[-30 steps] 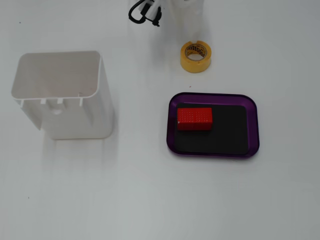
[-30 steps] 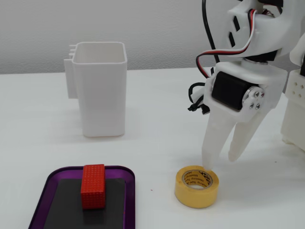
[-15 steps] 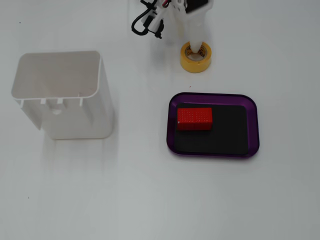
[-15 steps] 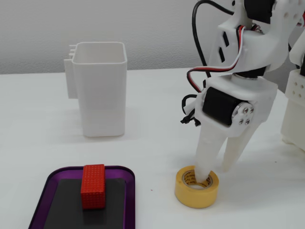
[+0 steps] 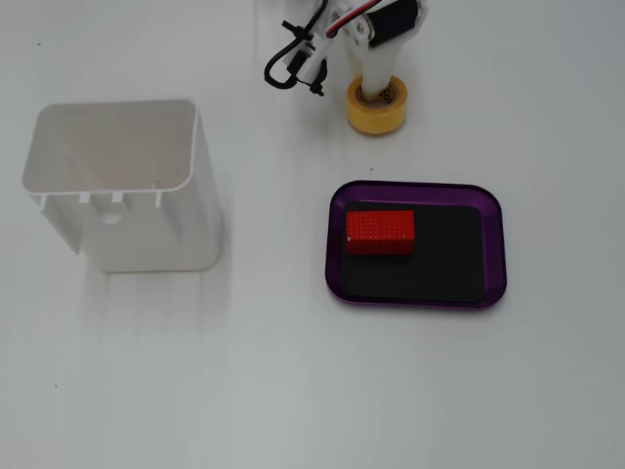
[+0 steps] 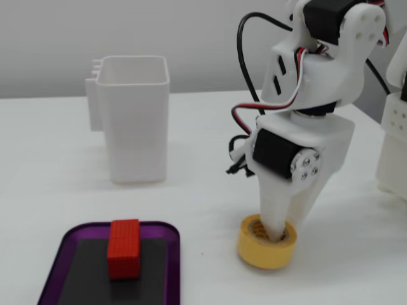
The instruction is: Pick up the yellow tape and place it in the box.
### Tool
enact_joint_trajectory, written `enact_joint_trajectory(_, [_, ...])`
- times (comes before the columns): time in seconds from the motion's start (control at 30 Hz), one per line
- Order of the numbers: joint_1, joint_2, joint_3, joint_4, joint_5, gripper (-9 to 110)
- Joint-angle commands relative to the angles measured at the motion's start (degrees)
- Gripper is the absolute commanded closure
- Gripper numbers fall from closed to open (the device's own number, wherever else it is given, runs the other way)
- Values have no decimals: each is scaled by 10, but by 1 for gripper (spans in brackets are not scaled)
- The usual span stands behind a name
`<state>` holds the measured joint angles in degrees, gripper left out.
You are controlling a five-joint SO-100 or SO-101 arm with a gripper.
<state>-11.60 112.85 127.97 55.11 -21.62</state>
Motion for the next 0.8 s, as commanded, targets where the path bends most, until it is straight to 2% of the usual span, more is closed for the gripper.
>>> enact_joint_trajectory(0.0, [-11, 41, -125, 50, 3, 102])
enact_joint_trajectory(0.2, [-67, 25, -316, 89, 4, 102])
enact_joint_trajectory(0.77, [-76, -361, -573, 64, 26, 102])
